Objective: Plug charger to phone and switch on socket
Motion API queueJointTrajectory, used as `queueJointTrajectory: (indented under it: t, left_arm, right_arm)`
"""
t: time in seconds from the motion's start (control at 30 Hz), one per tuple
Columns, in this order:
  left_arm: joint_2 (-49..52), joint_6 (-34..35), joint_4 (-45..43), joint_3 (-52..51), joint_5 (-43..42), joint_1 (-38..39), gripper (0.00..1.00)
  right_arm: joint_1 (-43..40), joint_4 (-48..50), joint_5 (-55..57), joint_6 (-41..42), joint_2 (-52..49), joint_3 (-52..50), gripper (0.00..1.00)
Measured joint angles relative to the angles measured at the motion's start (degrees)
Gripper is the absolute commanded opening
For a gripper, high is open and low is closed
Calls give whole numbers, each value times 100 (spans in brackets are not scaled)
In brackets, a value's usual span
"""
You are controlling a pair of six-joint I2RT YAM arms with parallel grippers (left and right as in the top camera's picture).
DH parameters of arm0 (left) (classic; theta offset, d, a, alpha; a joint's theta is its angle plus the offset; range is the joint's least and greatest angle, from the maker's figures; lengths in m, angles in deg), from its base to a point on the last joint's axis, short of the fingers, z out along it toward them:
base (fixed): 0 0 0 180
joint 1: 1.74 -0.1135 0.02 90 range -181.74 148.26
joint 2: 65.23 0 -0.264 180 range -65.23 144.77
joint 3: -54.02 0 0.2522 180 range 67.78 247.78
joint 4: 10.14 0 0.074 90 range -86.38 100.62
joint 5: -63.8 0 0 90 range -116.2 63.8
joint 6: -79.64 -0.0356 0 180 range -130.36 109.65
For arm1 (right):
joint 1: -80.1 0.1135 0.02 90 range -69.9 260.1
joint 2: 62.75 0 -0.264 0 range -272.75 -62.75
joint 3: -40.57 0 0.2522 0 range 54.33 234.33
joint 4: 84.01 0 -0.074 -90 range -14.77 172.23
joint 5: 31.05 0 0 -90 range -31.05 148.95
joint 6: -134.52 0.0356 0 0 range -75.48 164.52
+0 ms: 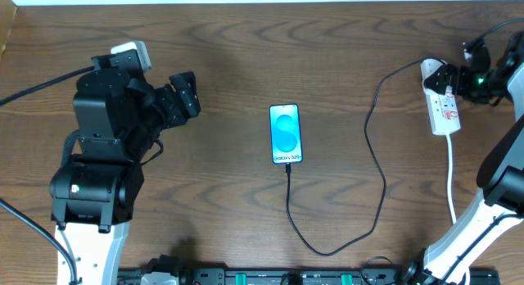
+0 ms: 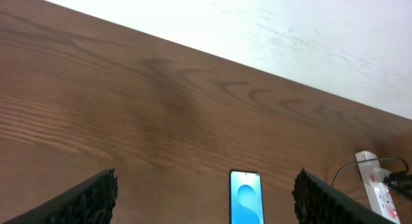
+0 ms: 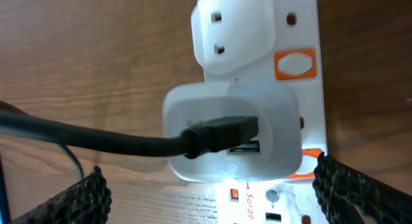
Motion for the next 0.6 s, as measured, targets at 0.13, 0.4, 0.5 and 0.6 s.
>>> queueJointTrajectory:
  t: [0.13,0.4,0.5,0.6]
  left_arm:
    - [0,0,-2,0,0,0,87]
    - [0,0,0,0,0,0,87]
    - [0,2,0,0,0,0,87]
    - [0,0,0,0,0,0,87]
  right_arm:
    - [55,149,46,-2,0,-225,99]
    - [114,284,50,-4,2,-234,99]
    - [125,302,52,-7,2,-234,99]
    - [129,299,59,-4,2,-234,99]
